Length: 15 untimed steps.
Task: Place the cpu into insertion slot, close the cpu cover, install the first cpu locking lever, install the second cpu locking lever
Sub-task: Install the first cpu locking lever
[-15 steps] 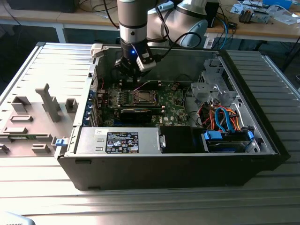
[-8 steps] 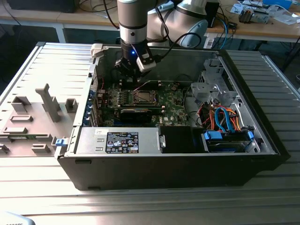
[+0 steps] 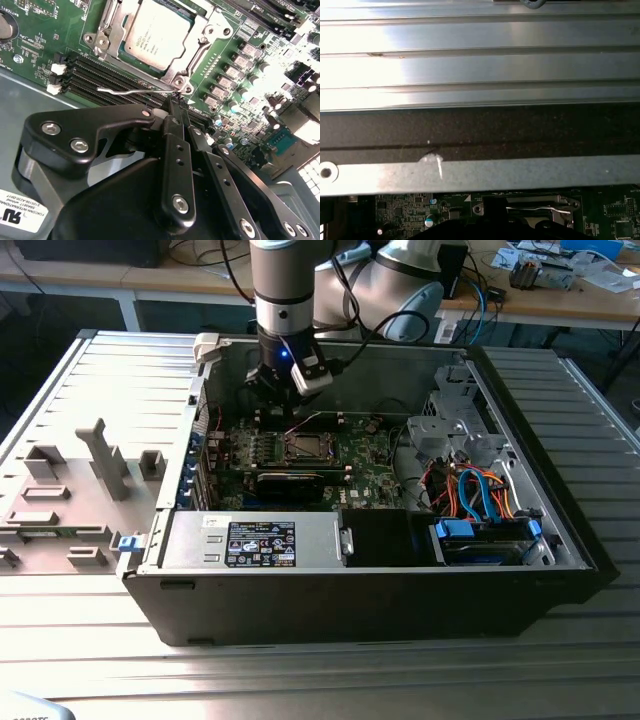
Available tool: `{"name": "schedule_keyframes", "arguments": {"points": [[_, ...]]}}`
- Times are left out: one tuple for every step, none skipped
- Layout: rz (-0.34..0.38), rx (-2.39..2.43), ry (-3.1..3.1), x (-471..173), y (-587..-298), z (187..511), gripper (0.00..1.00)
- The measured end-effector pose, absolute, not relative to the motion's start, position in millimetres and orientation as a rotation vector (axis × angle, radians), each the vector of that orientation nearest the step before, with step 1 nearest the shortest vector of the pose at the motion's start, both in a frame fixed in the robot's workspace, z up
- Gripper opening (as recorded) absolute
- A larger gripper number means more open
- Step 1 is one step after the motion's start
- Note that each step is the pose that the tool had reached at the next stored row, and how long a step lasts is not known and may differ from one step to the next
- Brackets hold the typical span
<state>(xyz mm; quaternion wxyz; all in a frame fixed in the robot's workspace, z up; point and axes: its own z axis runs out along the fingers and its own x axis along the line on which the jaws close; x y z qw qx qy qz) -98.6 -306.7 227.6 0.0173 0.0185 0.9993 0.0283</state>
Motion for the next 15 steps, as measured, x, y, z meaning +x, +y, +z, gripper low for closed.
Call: {"name": "schedule_keyframes", "arguments": {"points": [[0.088, 0.057, 3.105, -98.6, -306.7, 227.3, 0.11], [0.088, 0.057, 3.105, -98.6, -306.7, 226.9, 0.11], [0.088, 0.057, 3.105, -98.6, -306.7, 226.6, 0.11], [0.088, 0.057, 3.105, -98.6, -306.7, 226.2, 0.11], [0.088, 0.057, 3.105, -98.6, -306.7, 226.0, 0.11], [0.088, 0.057, 3.105, -98.5, -306.7, 225.7, 0.11], [0.088, 0.057, 3.105, -98.5, -306.7, 225.4, 0.11], [0.088, 0.057, 3.105, -98.5, -306.7, 225.2, 0.11], [0.088, 0.057, 3.105, -98.5, -306.7, 224.9, 0.11], [0.088, 0.057, 3.105, -98.5, -306.7, 224.7, 0.11], [0.088, 0.057, 3.105, -98.5, -306.7, 224.0, 0.11], [0.088, 0.057, 3.105, -98.5, -306.7, 223.4, 0.11], [0.088, 0.057, 3.105, -98.5, -306.7, 223.3, 0.11], [0.088, 0.057, 3.105, -98.5, -306.7, 223.0, 0.11], [0.088, 0.058, 3.105, -98.5, -306.7, 222.8, 0.11]]}}
